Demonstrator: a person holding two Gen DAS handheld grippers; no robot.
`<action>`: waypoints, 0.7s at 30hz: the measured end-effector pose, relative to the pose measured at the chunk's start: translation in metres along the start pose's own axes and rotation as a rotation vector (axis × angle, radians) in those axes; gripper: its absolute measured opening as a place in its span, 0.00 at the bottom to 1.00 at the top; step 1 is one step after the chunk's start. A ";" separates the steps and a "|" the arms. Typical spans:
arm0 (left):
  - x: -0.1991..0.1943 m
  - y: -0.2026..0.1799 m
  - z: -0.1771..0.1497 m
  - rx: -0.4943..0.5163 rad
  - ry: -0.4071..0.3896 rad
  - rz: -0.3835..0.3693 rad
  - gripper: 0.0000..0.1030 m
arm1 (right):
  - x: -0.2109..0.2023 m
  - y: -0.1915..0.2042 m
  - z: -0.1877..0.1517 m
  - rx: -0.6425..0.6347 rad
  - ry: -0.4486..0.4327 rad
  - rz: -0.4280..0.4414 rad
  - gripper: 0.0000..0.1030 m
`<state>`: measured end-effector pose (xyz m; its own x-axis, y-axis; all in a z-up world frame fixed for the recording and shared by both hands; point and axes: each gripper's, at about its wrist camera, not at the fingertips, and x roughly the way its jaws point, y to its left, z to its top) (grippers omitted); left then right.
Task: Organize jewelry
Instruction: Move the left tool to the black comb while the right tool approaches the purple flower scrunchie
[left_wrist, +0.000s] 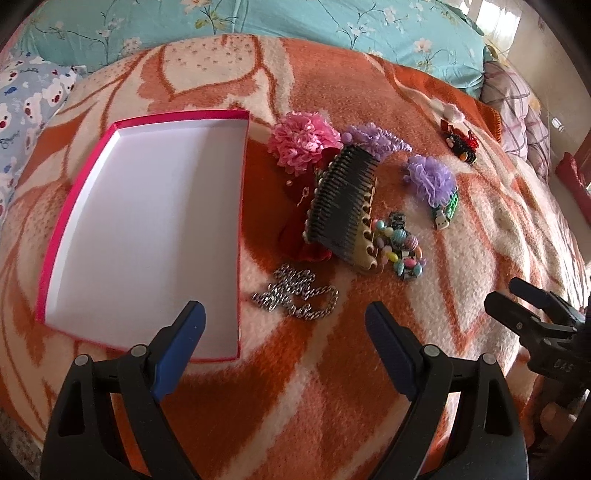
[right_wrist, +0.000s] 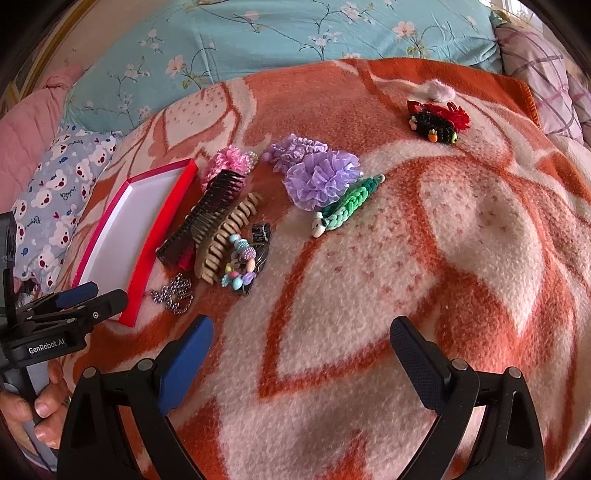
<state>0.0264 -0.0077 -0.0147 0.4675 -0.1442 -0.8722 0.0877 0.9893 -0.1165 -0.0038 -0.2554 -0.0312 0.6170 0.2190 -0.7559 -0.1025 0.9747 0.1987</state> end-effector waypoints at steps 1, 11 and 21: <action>0.002 -0.001 0.003 0.002 0.000 -0.009 0.87 | 0.001 -0.001 0.002 0.001 0.005 -0.001 0.93; 0.026 -0.009 0.035 0.029 0.020 -0.065 0.87 | 0.020 -0.021 0.038 0.048 -0.001 0.021 0.80; 0.057 -0.012 0.054 0.041 0.064 -0.085 0.87 | 0.052 -0.028 0.081 0.041 -0.024 0.000 0.76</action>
<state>0.0990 -0.0285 -0.0372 0.3999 -0.2244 -0.8887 0.1613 0.9717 -0.1728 0.0942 -0.2753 -0.0253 0.6353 0.2174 -0.7411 -0.0710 0.9719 0.2243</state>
